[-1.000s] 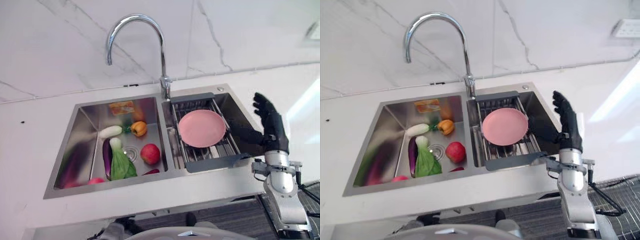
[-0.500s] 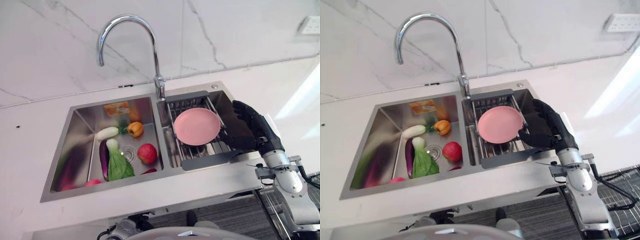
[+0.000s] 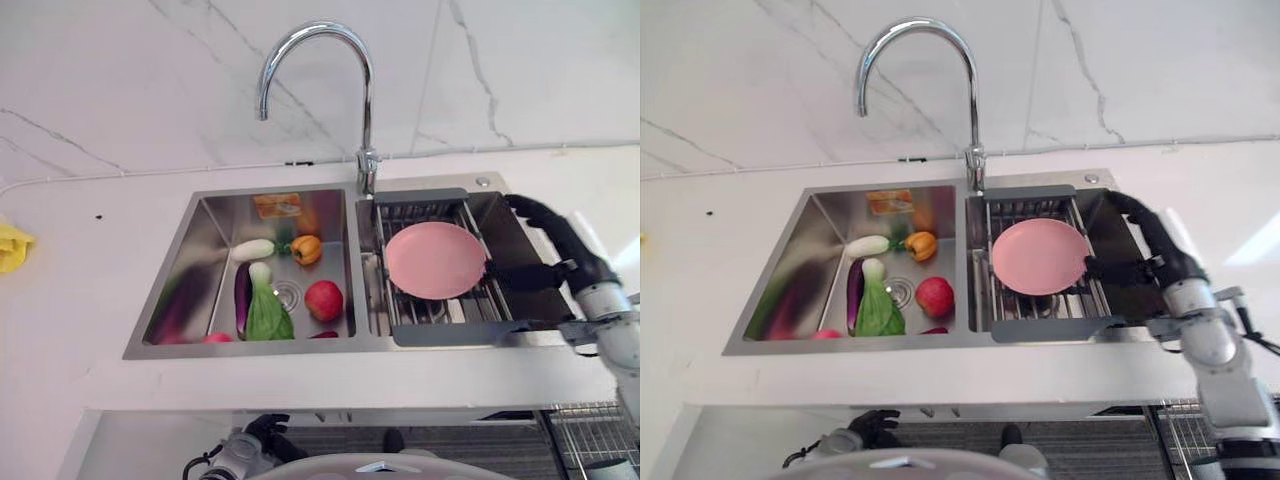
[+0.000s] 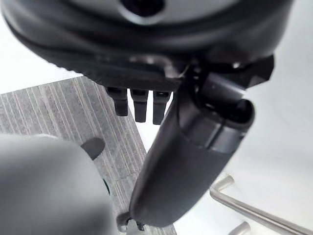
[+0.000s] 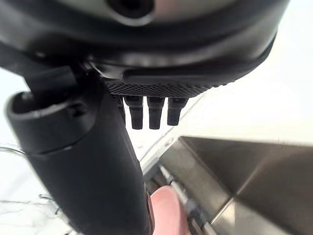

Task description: Place the dishes in the dishwasher.

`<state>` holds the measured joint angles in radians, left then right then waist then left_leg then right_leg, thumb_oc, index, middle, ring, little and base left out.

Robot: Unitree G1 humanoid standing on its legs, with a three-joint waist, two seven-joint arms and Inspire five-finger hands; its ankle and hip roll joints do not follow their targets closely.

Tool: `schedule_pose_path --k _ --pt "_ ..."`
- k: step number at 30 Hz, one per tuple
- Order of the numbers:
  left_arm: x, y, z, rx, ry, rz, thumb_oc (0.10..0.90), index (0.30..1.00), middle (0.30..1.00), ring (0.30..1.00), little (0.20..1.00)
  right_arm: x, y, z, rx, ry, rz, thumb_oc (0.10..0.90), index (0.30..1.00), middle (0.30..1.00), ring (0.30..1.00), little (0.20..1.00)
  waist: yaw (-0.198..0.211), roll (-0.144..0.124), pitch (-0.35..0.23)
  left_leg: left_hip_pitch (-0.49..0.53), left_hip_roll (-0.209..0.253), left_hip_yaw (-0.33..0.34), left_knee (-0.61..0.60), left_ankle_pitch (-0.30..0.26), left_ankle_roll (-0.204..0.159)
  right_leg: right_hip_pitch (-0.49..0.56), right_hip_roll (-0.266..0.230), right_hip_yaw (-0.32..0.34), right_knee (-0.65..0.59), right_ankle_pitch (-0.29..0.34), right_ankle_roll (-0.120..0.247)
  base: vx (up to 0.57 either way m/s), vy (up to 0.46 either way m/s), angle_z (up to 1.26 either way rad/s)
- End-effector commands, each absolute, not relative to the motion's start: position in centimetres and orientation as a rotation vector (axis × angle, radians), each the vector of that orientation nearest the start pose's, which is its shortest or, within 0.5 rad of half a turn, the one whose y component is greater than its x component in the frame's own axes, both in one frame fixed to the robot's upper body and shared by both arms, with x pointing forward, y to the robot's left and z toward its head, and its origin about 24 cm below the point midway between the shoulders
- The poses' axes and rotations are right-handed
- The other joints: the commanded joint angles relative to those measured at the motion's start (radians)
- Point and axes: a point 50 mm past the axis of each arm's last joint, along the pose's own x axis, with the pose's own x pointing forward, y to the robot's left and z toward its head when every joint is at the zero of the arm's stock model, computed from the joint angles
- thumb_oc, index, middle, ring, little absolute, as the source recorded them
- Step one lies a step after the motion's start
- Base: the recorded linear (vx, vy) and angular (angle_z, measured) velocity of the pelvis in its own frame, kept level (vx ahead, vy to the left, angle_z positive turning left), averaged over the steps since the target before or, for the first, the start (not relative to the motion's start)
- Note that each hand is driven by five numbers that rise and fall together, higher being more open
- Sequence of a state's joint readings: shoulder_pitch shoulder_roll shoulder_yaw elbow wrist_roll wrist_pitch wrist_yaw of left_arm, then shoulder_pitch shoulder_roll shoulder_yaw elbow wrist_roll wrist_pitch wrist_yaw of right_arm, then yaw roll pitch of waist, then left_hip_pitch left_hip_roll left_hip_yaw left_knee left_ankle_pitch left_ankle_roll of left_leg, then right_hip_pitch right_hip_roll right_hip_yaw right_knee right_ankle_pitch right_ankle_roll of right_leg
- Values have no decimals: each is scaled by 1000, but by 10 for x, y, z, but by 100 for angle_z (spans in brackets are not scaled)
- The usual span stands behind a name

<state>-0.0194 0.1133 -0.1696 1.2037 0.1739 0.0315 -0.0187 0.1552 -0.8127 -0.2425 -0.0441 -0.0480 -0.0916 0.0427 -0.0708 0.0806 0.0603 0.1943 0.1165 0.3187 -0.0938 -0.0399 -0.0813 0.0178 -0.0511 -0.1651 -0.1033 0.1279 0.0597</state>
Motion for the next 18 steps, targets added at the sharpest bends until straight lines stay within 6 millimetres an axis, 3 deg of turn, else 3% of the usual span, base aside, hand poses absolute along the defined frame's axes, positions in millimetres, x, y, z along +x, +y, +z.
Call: schedule_pose_path --k 1,7,18 --pt "69 202 -173 434 1347 -230 800 900 900 900 900 235 -313 179 -901 -344 -189 800 900 900 900 900 -10 -90 -42 13 26 1 6 -8 -21 92 -116 -12 16 -105 112 21 -2 -3" --pt "73 198 -173 423 1329 -256 800 900 900 900 900 236 -318 185 -909 -337 -193 800 900 900 900 900 -11 -90 -44 10 24 4 6 -12 -19 82 -116 -5 16 -102 115 10 -1 -2" --pt "83 189 -172 410 1290 -296 800 900 900 900 900 240 -301 178 -918 -329 -83 800 900 900 900 900 -11 -89 -41 6 19 4 6 -16 -17 73 -118 0 16 -99 118 5 1 -3"
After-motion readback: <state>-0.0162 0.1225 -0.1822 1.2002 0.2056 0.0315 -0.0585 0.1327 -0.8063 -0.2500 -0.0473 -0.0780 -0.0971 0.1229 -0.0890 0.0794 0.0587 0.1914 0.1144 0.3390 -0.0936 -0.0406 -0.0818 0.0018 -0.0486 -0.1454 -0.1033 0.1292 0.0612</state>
